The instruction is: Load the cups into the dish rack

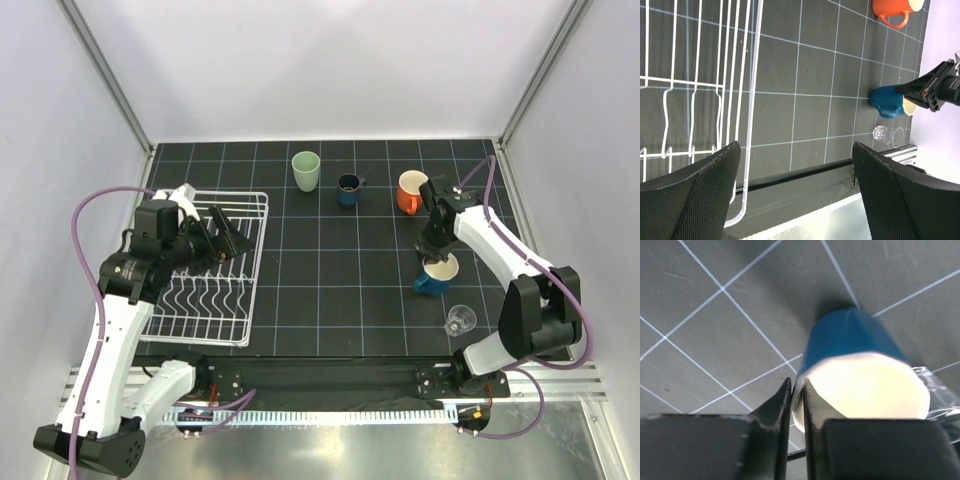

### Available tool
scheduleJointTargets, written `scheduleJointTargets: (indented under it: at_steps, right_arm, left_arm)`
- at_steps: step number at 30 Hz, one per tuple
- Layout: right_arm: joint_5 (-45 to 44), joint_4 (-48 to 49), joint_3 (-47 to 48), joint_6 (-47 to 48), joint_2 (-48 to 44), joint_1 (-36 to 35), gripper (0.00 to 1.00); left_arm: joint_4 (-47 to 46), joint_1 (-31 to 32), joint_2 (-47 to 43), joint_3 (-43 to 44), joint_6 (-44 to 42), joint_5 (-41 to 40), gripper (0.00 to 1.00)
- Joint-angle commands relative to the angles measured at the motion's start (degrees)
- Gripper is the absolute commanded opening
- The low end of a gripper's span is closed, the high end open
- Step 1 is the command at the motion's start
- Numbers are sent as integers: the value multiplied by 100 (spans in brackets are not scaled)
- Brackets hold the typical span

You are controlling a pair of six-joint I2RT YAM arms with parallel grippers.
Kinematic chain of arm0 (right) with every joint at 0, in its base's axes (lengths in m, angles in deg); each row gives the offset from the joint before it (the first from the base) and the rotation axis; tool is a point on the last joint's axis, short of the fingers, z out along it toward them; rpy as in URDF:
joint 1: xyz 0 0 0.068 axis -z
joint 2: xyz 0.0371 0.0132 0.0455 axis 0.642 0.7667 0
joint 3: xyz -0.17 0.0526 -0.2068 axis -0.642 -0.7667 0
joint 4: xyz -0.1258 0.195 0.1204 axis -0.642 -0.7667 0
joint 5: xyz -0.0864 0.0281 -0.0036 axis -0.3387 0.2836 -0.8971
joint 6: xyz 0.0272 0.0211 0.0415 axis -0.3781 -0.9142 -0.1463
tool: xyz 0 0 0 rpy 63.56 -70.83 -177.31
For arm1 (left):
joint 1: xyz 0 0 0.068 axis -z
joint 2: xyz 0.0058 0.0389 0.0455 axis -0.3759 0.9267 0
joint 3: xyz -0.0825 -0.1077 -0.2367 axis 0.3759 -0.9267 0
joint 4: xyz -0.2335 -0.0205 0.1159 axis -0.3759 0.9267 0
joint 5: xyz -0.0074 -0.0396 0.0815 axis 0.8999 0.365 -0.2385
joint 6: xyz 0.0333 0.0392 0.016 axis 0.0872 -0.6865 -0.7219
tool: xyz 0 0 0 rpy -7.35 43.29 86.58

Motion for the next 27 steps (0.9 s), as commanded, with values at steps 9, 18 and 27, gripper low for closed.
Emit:
scheduleJointTargets:
  at_steps: [9, 18, 27]
  right_arm:
    - [858, 829, -120, 1235, -890, -28, 4]
    - [4230, 3077, -138, 1028, -2341, -19, 4]
    - [5096, 6198, 20, -1047, -2747, -19, 4]
  left_arm:
    - [125, 31, 430, 240, 227, 793, 77]
    - [-2140, 460, 632, -155, 2052, 2041, 80]
    - [-4382, 1428, 1088, -103, 2969, 2139, 90]
